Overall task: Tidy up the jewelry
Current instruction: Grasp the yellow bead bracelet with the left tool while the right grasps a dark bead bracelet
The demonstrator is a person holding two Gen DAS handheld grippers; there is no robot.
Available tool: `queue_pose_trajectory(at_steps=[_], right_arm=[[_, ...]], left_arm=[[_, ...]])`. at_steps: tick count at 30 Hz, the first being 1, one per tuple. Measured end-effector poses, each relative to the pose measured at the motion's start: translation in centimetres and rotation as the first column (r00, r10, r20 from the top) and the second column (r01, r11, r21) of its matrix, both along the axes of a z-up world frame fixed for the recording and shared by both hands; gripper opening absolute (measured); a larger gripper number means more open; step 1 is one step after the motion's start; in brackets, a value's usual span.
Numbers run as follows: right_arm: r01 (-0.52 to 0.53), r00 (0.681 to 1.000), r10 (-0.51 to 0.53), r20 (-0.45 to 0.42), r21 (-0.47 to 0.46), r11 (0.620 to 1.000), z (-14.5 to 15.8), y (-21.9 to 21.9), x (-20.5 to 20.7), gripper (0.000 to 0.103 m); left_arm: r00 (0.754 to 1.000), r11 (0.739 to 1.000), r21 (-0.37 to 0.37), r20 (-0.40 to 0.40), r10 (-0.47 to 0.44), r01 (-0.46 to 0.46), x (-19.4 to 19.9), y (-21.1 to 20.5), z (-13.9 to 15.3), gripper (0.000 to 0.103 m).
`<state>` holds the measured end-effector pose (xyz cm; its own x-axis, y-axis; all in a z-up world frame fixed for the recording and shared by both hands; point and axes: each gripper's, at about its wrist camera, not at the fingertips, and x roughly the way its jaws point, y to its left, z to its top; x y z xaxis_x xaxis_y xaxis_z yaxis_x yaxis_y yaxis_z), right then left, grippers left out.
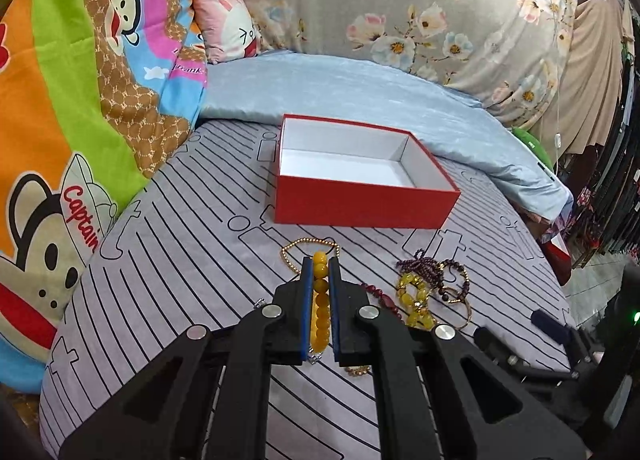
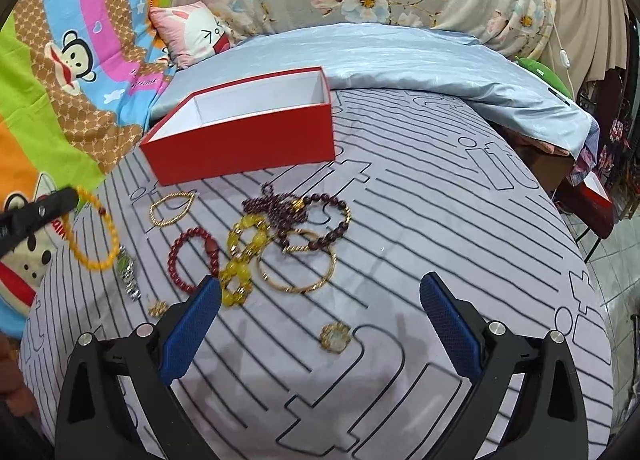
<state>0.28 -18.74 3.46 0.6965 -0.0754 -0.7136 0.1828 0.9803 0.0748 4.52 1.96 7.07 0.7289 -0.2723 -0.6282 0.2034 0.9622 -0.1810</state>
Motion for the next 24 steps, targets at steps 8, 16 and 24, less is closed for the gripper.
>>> queue_pose_trajectory(at_steps=[8,16,24], right_arm=[[0.006,0.999,-0.004,-0.037,0.055,0.998,-0.6,-1.3,4.3,0.068],[0.063,0.993,-0.058,-0.1,0.048,0.997,-2.5,-3.0,7.1,0.05],[0.049,0.992,-0.049,-0.12,-0.005,0.999,-3.5,-2.5,7.8,0.023]], left_arm=[[1.0,1.0,0.006,-0.019,0.008,-0.008,1.0,0.0,-1.4,0.007],[1.0,1.0,0.005,-0.027,0.006,-0.006,1.7,0.0,-1.9,0.007],[0.999,1.0,0.007,-0.046,0.0,0.0,2.3,-0.5,-2.5,0.007]])
